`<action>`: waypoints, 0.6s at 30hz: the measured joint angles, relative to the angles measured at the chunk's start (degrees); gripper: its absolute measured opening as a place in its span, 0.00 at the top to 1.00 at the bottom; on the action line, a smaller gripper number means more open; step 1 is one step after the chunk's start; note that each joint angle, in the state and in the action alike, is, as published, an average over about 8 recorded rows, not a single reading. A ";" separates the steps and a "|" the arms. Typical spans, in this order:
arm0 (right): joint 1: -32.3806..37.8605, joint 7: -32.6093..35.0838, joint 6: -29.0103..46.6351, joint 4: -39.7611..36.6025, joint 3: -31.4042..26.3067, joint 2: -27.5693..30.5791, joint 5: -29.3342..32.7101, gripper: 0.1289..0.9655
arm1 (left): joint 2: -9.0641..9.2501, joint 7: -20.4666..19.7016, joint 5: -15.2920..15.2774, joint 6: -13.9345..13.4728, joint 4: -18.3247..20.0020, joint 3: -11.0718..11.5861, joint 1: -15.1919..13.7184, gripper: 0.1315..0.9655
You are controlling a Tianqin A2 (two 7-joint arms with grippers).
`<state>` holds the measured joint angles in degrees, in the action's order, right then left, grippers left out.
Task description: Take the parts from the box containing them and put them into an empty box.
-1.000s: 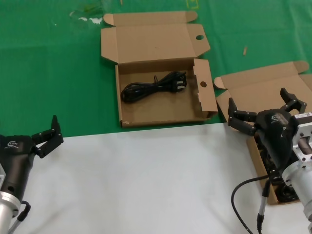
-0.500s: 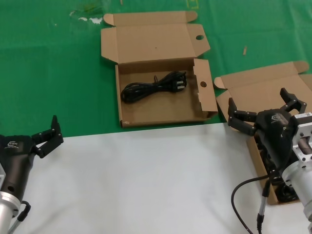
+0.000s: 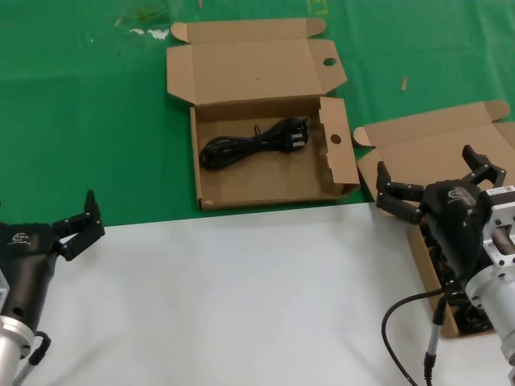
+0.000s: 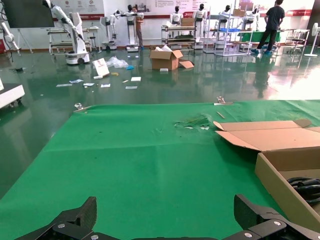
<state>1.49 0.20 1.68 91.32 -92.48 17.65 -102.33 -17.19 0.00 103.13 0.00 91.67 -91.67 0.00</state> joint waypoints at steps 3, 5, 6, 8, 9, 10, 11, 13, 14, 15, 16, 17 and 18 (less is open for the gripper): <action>0.00 0.00 0.00 0.00 0.00 0.00 0.00 0.00 | 0.00 0.00 0.00 0.00 0.00 0.00 0.00 0.00; 0.00 0.00 0.00 0.00 0.00 0.00 0.00 0.00 | 0.00 0.00 0.00 0.00 0.00 0.00 0.00 0.00; 0.00 0.00 0.00 0.00 0.00 0.00 0.00 0.00 | 0.00 0.00 0.00 0.00 0.00 0.00 0.00 0.00; 0.00 0.00 0.00 0.00 0.00 0.00 0.00 0.00 | 0.00 0.00 0.00 0.00 0.00 0.00 0.00 0.00; 0.00 0.00 0.00 0.00 0.00 0.00 0.00 0.00 | 0.00 0.00 0.00 0.00 0.00 0.00 0.00 0.00; 0.00 0.00 0.00 0.00 0.00 0.00 0.00 0.00 | 0.00 0.00 0.00 0.00 0.00 0.00 0.00 0.00; 0.00 0.00 0.00 0.00 0.00 0.00 0.00 0.00 | 0.00 0.00 0.00 0.00 0.00 0.00 0.00 0.00; 0.00 0.00 0.00 0.00 0.00 0.00 0.00 0.00 | 0.00 0.00 0.00 0.00 0.00 0.00 0.00 0.00; 0.00 0.00 0.00 0.00 0.00 0.00 0.00 0.00 | 0.00 0.00 0.00 0.00 0.00 0.00 0.00 0.00; 0.00 0.00 0.00 0.00 0.00 0.00 0.00 0.00 | 0.00 0.00 0.00 0.00 0.00 0.00 0.00 0.00; 0.00 0.00 0.00 0.00 0.00 0.00 0.00 0.00 | 0.00 0.00 0.00 0.00 0.00 0.00 0.00 0.00; 0.00 0.00 0.00 0.00 0.00 0.00 0.00 0.00 | 0.00 0.00 0.00 0.00 0.00 0.00 0.00 0.00; 0.00 0.00 0.00 0.00 0.00 0.00 0.00 0.00 | 0.00 0.00 0.00 0.00 0.00 0.00 0.00 0.00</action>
<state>1.49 0.20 1.68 91.32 -92.48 17.65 -102.33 -17.19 0.00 103.13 0.00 91.67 -91.67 0.00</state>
